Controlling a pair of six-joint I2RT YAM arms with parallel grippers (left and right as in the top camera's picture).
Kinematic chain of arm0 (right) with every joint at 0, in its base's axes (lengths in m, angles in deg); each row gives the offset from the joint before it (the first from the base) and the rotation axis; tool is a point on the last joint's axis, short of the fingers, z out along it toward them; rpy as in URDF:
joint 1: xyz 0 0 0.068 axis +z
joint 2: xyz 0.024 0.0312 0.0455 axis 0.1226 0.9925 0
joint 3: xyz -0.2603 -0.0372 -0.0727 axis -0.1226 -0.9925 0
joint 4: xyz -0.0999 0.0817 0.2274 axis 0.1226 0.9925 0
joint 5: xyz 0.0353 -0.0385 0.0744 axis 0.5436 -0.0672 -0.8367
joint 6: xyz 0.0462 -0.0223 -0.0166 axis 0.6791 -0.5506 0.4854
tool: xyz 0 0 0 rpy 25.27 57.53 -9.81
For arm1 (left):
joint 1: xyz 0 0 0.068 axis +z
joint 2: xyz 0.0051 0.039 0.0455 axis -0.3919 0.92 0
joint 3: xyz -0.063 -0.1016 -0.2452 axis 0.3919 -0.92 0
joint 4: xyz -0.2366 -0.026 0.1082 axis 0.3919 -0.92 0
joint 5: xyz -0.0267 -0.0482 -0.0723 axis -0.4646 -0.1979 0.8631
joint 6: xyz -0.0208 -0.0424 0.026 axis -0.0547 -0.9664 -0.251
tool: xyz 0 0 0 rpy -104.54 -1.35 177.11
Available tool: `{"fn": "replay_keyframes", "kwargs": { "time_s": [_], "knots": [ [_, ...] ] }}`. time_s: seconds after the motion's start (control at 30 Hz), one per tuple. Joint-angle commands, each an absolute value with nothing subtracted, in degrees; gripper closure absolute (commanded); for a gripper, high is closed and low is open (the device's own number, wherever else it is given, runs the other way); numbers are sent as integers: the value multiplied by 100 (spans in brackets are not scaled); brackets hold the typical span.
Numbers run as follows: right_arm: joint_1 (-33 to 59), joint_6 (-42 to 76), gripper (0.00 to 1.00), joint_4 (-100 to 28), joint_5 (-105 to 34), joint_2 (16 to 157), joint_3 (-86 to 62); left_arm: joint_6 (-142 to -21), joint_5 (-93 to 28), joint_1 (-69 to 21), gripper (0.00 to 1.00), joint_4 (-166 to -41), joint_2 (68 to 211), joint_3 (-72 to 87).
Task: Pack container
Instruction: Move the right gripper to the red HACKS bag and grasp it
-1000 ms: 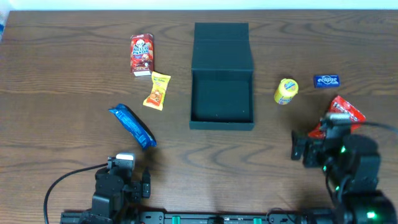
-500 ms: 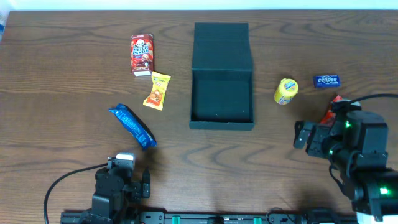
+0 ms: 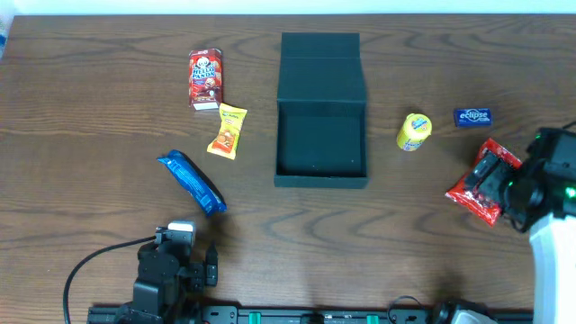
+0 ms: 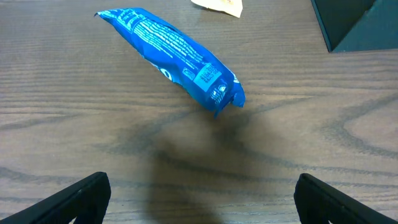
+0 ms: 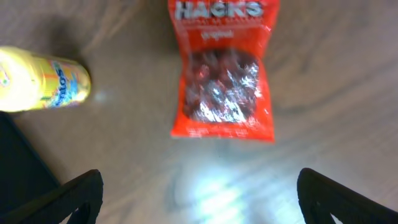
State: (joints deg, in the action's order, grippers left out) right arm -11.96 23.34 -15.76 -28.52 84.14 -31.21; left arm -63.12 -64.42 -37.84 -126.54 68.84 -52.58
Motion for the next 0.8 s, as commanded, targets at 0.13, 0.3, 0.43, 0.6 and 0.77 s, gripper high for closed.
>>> {"fn": "replay_keyframes", "kwargs": {
  "time_s": [0.13,0.3,0.43,0.6,0.77],
  "knots": [
    [-1511,1825,1,-2289,-3405,9371,-3038,-6275,-6352,-3755,5,-12750,6846,-5435],
    [-1500,1768,1,-2643,-3114,9994,-3040,-6275,-6352,-3755,5,-12750,6846,-5435],
    [-1509,1768,1,-2628,-2638,10199,-3053,-6275,-6352,-3755,5,-12750,6846,-5435],
    [-1557,1771,1,-2759,-2653,10376,-3138,-6275,-6352,-3755,5,-12750,6846,-5435],
    [-1734,1751,1,-3351,-2708,10411,-3512,-6275,-6352,-3755,5,-12750,6846,-5435]
  ]
}}
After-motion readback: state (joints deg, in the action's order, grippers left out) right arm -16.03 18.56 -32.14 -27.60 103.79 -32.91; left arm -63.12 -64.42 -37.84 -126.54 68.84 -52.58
